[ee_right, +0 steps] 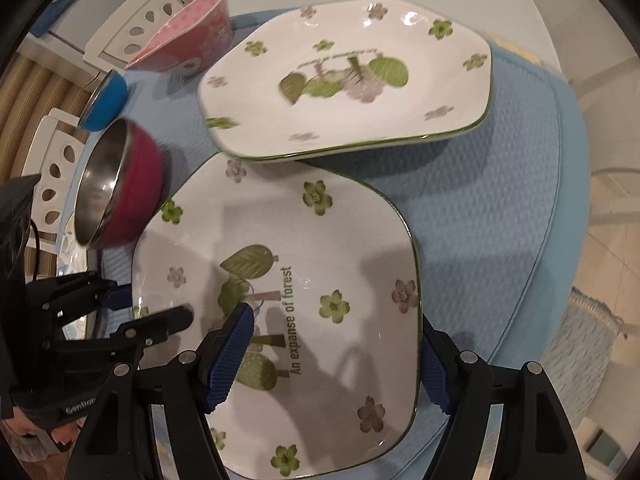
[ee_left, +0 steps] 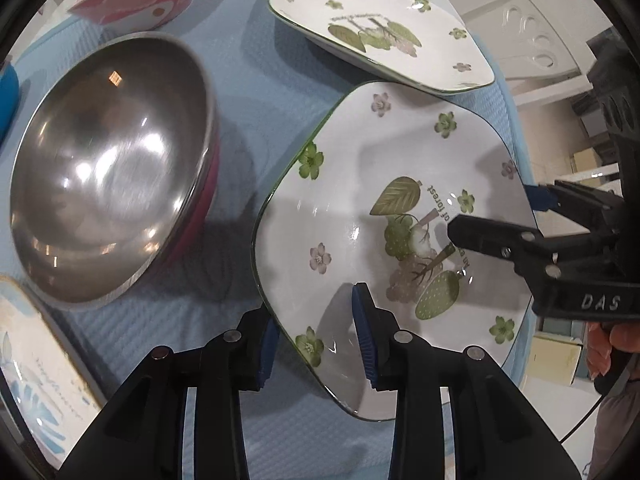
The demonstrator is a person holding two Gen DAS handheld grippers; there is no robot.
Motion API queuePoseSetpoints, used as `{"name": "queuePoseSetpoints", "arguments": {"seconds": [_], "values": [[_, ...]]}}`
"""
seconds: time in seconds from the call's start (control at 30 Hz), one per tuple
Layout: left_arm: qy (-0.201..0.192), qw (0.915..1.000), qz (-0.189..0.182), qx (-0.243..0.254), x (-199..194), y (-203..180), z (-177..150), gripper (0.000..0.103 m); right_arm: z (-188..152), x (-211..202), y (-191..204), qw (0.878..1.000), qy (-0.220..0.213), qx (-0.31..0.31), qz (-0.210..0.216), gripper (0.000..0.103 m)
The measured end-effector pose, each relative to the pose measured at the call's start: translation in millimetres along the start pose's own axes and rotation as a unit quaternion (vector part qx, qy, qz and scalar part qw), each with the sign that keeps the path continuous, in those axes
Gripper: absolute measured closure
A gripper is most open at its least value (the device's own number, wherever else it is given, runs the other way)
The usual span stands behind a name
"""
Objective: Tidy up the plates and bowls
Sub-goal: 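Carry the square leaf plate with the left tool over the Sunflower plate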
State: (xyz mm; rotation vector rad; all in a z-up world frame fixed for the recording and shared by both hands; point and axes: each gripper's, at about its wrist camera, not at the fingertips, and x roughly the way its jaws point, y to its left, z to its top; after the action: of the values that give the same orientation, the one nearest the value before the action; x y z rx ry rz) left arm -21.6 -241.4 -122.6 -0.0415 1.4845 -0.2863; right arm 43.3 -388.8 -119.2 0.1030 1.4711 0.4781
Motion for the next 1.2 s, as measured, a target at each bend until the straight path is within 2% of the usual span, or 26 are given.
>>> {"name": "queuePoseSetpoints", "arguments": {"seconds": [0.37, 0.47, 0.53, 0.67, 0.77, 0.87, 1.0, 1.03, 1.1, 1.13, 1.2], "values": [[0.029, 0.9994, 0.011, 0.013, -12.1, 34.2, -40.4, 0.072, -68.7, 6.9, 38.9, 0.998, 0.006, 0.047, 0.032, 0.028], [0.035, 0.9991, 0.017, 0.018, -12.1, 49.7, -53.8, 0.069, -79.9, 7.3, 53.3, 0.997, 0.007, 0.065, 0.047, 0.027], [0.035, 0.9992, 0.015, 0.011, -12.4, 59.2, -60.0, 0.068, -80.3, 7.3, 63.0, 0.996, 0.0, 0.07, 0.054, 0.023], [0.03, 0.9992, 0.017, 0.021, -12.4, 60.9, -61.7, 0.067, -80.2, 13.3, 70.3, 0.997, 0.016, 0.073, 0.024, 0.022], [0.026, 0.9988, 0.023, 0.034, -14.8, 53.4, -75.5, 0.065, -82.6, 11.0, 64.4, 0.995, 0.017, 0.088, 0.039, 0.022], [0.026, 0.999, 0.016, 0.032, -11.5, 51.6, -71.8, 0.065, -88.0, 11.3, 48.0, 0.994, 0.016, 0.102, 0.041, 0.023], [0.021, 0.9992, 0.013, 0.031, -11.1, 51.1, -72.7, 0.065, -93.7, 4.5, 29.1, 0.989, -0.008, 0.135, 0.061, 0.023], [0.019, 0.9993, 0.013, 0.031, -10.3, 50.0, -72.1, 0.064, -96.7, 0.9, 23.8, 0.989, -0.011, 0.135, 0.057, 0.024], [0.016, 0.9993, 0.013, 0.03, -11.3, 56.5, -75.2, 0.065, -96.0, 1.3, 35.4, 0.994, -0.011, 0.108, 0.018, 0.032], [0.015, 0.9994, 0.013, 0.03, -12.0, 59.3, -76.4, 0.065, -93.2, 4.3, 47.0, 0.996, -0.012, 0.093, -0.003, 0.04], [0.015, 0.9994, 0.012, 0.029, -14.9, 58.7, -78.2, 0.065, -93.2, 7.6, 57.6, 0.997, -0.017, 0.08, -0.009, 0.043]]}}
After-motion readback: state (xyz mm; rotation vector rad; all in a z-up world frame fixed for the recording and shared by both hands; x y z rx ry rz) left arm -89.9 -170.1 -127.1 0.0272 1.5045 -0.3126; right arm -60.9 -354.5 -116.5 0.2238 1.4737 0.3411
